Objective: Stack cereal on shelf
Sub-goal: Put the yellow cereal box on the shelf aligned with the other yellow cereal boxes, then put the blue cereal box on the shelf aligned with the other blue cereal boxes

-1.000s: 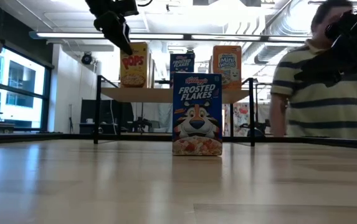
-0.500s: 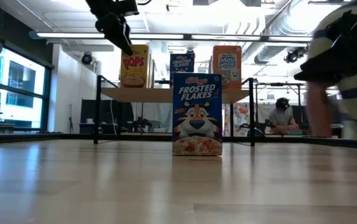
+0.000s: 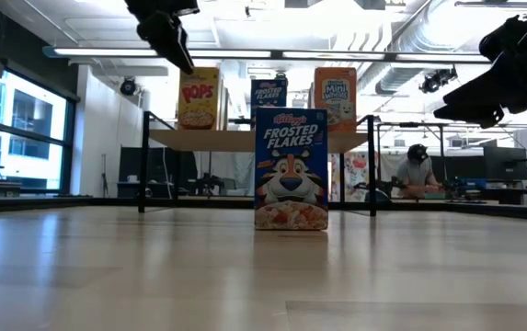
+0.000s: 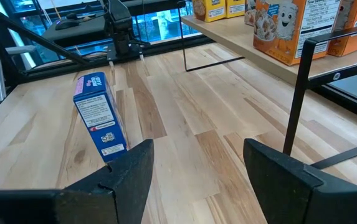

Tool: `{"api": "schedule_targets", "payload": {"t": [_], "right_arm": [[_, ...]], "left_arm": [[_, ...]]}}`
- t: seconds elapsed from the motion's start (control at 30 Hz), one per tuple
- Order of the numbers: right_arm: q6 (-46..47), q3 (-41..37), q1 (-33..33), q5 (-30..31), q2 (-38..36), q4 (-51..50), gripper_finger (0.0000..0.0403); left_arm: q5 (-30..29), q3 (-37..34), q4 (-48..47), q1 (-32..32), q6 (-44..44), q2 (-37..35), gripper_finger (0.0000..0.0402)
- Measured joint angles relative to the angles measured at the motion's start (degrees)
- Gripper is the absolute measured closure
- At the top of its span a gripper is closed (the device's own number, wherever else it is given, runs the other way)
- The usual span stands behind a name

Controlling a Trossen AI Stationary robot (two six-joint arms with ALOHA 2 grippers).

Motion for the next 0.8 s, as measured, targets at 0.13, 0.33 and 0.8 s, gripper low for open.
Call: {"api": "schedule_targets", "payload": {"t": [0.13,0.33,0.8], "right_arm": [[-0.02,0.00,-0.01,0.00,0.00,0.01,0.0162],[0.00,0.00,-0.02,0.00,0.00,0.02,0.0162],[0.00,0.00,0.00,0.00,0.00,0.02,0.0162]], "left_arm": [[-0.34,0.00,0.48,0.00,0.02,-1.07,0.0151],[-1.21,0.00,2.02,-0.31,0.11,-3.15,0.0151],[-6.25,0.00,2.45,-7.68,-3.25,-6.42,0.0151]]}}
